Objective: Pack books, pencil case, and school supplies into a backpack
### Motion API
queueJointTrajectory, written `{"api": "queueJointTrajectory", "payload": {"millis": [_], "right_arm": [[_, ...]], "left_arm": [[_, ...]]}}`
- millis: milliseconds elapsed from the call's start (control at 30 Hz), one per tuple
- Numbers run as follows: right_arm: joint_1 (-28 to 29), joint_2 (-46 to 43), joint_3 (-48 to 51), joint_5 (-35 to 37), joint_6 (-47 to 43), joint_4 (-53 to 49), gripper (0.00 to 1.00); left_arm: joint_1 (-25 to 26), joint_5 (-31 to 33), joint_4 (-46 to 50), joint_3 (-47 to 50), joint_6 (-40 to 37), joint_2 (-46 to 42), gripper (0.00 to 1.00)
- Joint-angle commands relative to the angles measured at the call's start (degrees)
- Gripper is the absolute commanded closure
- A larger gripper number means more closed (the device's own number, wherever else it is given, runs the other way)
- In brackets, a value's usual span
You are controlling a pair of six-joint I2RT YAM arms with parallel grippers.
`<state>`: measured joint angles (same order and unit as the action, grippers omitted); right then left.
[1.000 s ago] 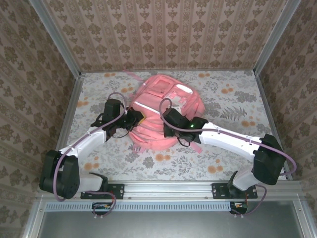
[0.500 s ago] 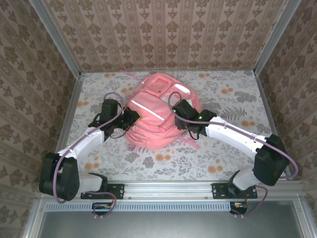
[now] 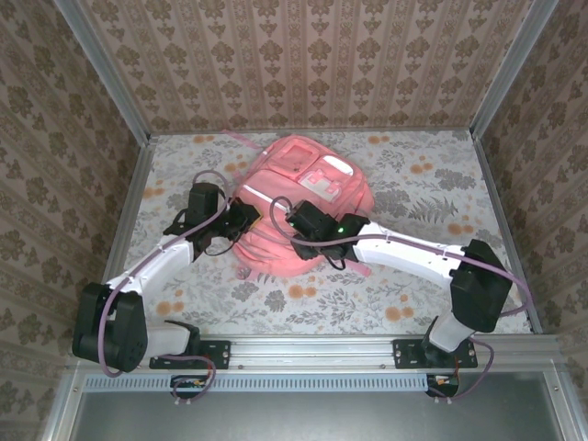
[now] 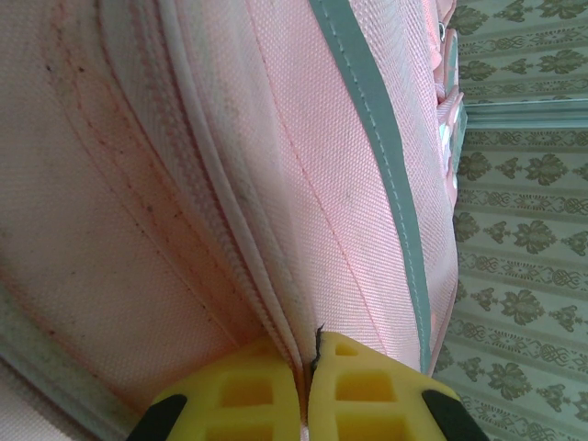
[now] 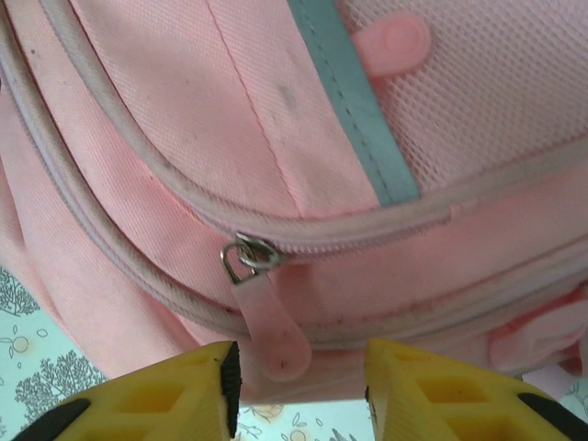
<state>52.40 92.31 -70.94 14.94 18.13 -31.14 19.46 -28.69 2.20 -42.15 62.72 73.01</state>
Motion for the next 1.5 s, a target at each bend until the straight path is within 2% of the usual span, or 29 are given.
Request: {"api": "queueJointTrajectory", "payload": {"millis": [0,167,333,467,567,667,867,900,1033,1067,1100,1200,1267,1400,1467], "right_arm": [[0.34,1.86,-2.63,2.46,-2.32,1.85,0.6],[0.42,4.04,-3.59,3.11,-3.71,1.97,0.68],[0.46,3.65,-2.45,6.06,-3.31,1.08,0.88],[-0.27,-1.09,2.29,10.88,-1.44,2.58,0.95],[-2.72,-5.11,6.28,10.86,0.75,4.56,0.99],[-6.34,-7.13,8.15,7.94,3.22,5.76,1.0],[-11.07,-5.08,4.9,3.22,6.75,3.54,1.0],[-11.77,-4.65,4.44,2.92,7.17,2.8,1.0],[-15.03,-5.2,4.72,1.95,7.78,0.71,0.99],[-15.53,-5.72,4.99,1.58,7.41,0.64,0.96],[-16.1,-6.83,5.66,0.5,6.39,0.68,0.87],[-17.2,-11.85,7.96,-0.27,4.45,2.11,0.39],[-18.84,-16.03,9.41,2.43,4.03,3.21,0.2],[-24.22,-21.61,12.25,11.68,2.72,6.32,0.01],[-27.48,-24.1,15.64,18.21,0.79,11.54,0.0]], "left_arm": [[0.36,-1.47,-1.49,-2.93,-2.34,-1.47,1.0],[0.4,-1.47,-1.49,-2.88,-2.34,-1.47,1.0],[0.24,-0.64,-0.42,-2.94,-2.75,-1.71,1.0],[-0.19,0.78,0.82,-2.21,-3.13,-2.64,1.0],[-0.44,1.98,1.56,-1.38,-3.37,-3.7,1.0],[-0.57,2.43,2.2,-1.11,-4.09,-4.45,1.0],[-0.4,0.59,0.76,-0.99,-4.01,-4.12,1.0],[-0.51,0.04,0.95,-1.22,-4.15,-4.11,0.96],[-1.28,1.25,5.2,-2.03,-6.14,-5.94,0.42],[-1.83,1.89,6.9,-2.37,-7.09,-6.68,0.35],[-2.49,3.2,9.23,-2.85,-8.54,-7.64,0.3],[-4.84,8.87,16.66,-4.78,-14.23,-10.43,0.17],[-6.43,15.79,21.92,-6.2,-18.7,-12.22,0.09],[-9.43,33.78,24.55,-4.82,-25.58,-15.63,0.01],[-11.52,42.15,20.55,-1.22,-28.36,-18.04,0.0]]}}
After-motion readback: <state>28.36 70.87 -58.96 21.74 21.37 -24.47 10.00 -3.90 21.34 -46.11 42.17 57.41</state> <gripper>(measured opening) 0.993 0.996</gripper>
